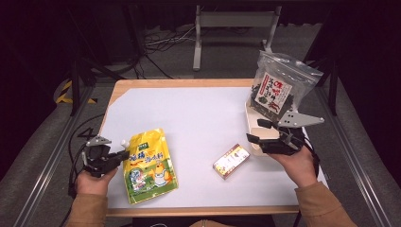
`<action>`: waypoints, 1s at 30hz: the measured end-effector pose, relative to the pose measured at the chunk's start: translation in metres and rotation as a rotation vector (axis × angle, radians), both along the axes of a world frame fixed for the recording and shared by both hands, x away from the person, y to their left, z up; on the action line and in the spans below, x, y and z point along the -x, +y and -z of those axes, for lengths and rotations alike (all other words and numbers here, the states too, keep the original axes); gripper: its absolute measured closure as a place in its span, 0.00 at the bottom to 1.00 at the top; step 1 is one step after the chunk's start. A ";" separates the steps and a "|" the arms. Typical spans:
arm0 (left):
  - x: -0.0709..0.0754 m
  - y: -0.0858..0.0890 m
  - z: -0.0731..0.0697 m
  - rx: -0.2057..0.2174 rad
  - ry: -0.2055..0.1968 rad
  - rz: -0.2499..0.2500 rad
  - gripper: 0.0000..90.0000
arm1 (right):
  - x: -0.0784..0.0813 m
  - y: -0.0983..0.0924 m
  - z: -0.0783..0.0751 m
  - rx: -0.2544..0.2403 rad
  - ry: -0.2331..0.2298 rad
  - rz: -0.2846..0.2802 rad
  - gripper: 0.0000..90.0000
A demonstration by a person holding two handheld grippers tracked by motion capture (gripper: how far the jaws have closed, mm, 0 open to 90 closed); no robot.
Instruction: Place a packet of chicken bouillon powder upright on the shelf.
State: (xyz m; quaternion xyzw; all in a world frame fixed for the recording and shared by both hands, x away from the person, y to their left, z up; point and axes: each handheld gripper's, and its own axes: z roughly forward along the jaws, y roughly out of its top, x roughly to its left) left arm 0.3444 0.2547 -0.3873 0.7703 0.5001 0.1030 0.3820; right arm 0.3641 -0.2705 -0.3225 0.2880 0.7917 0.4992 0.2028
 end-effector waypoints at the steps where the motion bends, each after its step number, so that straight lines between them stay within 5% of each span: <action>1: 0.001 0.000 -0.003 0.003 -0.016 0.014 0.97 | 0.000 -0.001 0.000 -0.002 0.000 0.000 0.36; 5: 0.006 -0.003 -0.019 0.014 -0.056 0.082 0.97 | 0.001 -0.003 -0.001 -0.002 -0.001 0.005 0.37; 30: 0.041 -0.047 -0.068 -0.016 -0.287 0.307 0.97 | 0.012 0.002 -0.008 0.037 -0.036 -0.038 0.45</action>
